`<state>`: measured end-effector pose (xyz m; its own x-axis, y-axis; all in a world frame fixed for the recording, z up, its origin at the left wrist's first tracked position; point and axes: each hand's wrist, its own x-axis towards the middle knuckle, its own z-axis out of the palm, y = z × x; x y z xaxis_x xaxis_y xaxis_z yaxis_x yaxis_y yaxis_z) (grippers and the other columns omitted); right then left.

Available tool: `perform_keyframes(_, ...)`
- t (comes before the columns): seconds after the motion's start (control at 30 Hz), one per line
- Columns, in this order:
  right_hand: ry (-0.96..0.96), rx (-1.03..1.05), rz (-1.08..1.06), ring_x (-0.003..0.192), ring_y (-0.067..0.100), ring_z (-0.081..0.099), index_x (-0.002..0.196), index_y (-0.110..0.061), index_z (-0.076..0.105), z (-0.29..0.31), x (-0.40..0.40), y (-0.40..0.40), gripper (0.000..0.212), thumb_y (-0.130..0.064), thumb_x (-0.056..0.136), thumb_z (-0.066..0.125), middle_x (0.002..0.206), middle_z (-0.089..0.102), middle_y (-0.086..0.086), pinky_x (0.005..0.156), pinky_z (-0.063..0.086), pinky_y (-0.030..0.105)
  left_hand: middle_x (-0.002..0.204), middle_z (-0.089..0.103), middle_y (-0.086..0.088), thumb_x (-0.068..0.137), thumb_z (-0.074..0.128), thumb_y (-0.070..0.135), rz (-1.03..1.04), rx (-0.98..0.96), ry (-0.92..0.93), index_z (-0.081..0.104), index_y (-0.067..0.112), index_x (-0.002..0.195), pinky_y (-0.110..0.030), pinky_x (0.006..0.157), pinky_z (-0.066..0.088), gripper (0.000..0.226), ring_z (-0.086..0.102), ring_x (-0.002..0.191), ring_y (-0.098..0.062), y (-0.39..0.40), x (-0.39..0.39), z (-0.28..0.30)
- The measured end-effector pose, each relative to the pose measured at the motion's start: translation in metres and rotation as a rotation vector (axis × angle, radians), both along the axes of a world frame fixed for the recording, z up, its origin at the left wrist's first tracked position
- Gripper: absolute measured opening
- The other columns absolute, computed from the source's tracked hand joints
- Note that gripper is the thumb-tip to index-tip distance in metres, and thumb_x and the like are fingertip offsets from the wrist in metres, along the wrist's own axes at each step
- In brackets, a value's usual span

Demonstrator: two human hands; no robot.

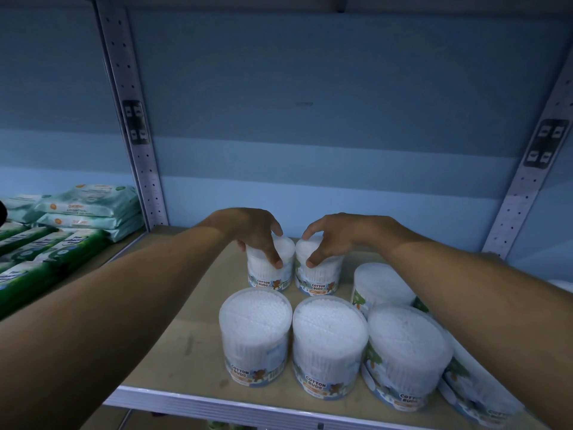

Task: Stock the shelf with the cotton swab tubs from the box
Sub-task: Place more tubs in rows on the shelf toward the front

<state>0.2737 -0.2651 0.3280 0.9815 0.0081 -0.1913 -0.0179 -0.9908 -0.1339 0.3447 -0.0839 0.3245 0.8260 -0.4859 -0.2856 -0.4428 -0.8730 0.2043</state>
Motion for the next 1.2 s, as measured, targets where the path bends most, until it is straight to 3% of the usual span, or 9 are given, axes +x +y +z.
perform_keyframes(0.47,-0.008,-0.032,0.006,0.13,0.023,0.049,0.141,-0.043,0.05,-0.001,0.0,0.002,0.075,-0.06,0.074,0.078,0.152,0.042,-0.007,0.099,0.049,0.035,0.143,0.049,0.0,0.064,0.088,0.049,-0.01,0.01,-0.011,0.048,0.026,0.144,-0.033,0.082,0.06,0.092,0.065,0.106,-0.03,-0.001,0.001,0.001)
perform_keyframes(0.73,0.004,-0.037,0.014,0.128,0.019,0.049,0.141,-0.045,0.049,0.0,-0.013,0.004,0.077,-0.062,0.072,0.078,0.15,0.043,-0.012,0.096,0.049,0.032,0.144,0.047,0.004,0.068,0.086,0.048,-0.044,0.038,0.009,0.046,0.024,0.146,-0.029,0.082,0.059,0.091,0.064,0.084,-0.02,0.002,-0.014,0.007)
perform_keyframes(0.9,0.019,-0.043,0.023,0.129,0.016,0.05,0.142,-0.046,0.048,0.002,-0.025,0.007,0.078,-0.062,0.071,0.077,0.148,0.046,-0.012,0.098,0.048,0.031,0.139,0.051,0.004,0.069,0.084,0.053,-0.016,0.01,0.041,0.052,0.023,0.142,-0.028,0.08,0.059,0.085,0.063,0.103,-0.026,0.003,-0.023,0.007)
perform_keyframes(1.1,0.032,-0.065,0.02,0.131,0.015,0.048,0.144,-0.046,0.045,0.004,-0.038,0.009,0.08,-0.064,0.071,0.075,0.149,0.045,-0.013,0.102,0.046,0.032,0.143,0.049,0.002,0.082,0.076,0.045,0.004,0.008,0.011,0.053,0.022,0.141,-0.03,0.087,0.057,0.067,0.063,0.072,-0.017,0.002,-0.033,0.008)
perform_keyframes(1.2,0.042,-0.099,0.024,0.135,0.017,0.045,0.144,-0.046,0.045,0.005,-0.042,0.011,0.081,-0.066,0.071,0.073,0.152,0.043,-0.013,0.107,0.042,0.036,0.144,0.049,0.002,0.082,0.076,0.045,0.0,0.015,0.007,0.052,0.022,0.142,-0.029,0.087,0.057,0.069,0.063,0.07,-0.016,0.002,-0.038,0.011)
